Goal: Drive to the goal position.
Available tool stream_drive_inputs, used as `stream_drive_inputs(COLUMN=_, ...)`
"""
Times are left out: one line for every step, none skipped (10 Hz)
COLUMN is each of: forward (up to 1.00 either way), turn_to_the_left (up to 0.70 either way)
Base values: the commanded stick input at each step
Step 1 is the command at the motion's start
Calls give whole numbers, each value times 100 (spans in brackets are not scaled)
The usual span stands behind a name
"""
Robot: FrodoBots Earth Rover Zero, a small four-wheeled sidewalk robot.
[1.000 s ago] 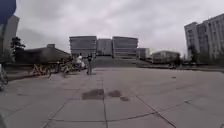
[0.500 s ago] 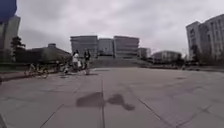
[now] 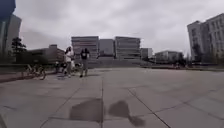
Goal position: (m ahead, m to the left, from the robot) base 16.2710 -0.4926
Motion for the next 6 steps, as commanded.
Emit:
stream_drive_inputs(forward=70, turn_to_the_left=2)
stream_drive_inputs(forward=70, turn_to_the_left=2)
stream_drive_inputs(forward=70, turn_to_the_left=2)
stream_drive_inputs(forward=70, turn_to_the_left=2)
stream_drive_inputs(forward=70, turn_to_the_left=2)
stream_drive_inputs(forward=70, turn_to_the_left=2)
